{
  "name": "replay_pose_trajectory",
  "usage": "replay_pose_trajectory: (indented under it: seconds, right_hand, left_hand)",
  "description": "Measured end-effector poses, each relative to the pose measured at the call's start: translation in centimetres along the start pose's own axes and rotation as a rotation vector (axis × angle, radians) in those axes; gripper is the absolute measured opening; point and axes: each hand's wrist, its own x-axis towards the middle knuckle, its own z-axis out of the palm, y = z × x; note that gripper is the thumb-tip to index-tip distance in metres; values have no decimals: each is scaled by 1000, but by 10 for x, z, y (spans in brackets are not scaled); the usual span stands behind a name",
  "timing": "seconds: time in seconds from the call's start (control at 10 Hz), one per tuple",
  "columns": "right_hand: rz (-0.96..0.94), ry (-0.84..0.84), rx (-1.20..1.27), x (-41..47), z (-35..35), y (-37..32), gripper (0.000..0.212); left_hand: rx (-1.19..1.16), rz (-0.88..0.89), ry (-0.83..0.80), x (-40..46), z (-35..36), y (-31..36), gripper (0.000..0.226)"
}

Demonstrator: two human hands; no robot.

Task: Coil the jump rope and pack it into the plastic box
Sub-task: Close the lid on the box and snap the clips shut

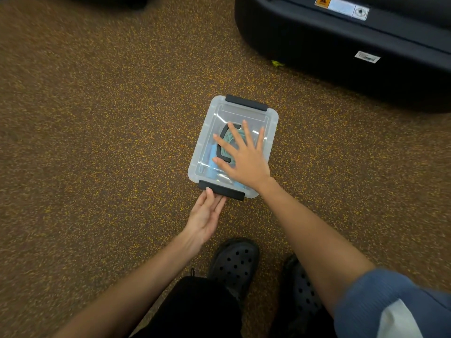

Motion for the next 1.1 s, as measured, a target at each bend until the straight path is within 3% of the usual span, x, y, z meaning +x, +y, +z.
replay_pose_trajectory:
  seconds: [0.5, 1.0, 1.1]
  right_hand:
    - [-5, 27, -5, 1, 1, 0, 61]
    - [4, 34, 15, 0, 1, 0, 61]
    - [8, 25, 12, 0, 0, -1, 61]
  left_hand:
    - [-127, -8, -38, 7, 10, -7, 20]
    - [-72, 50, -9, 5, 11, -11, 19]
    - [-32, 60, -13, 6, 7, -11, 28]
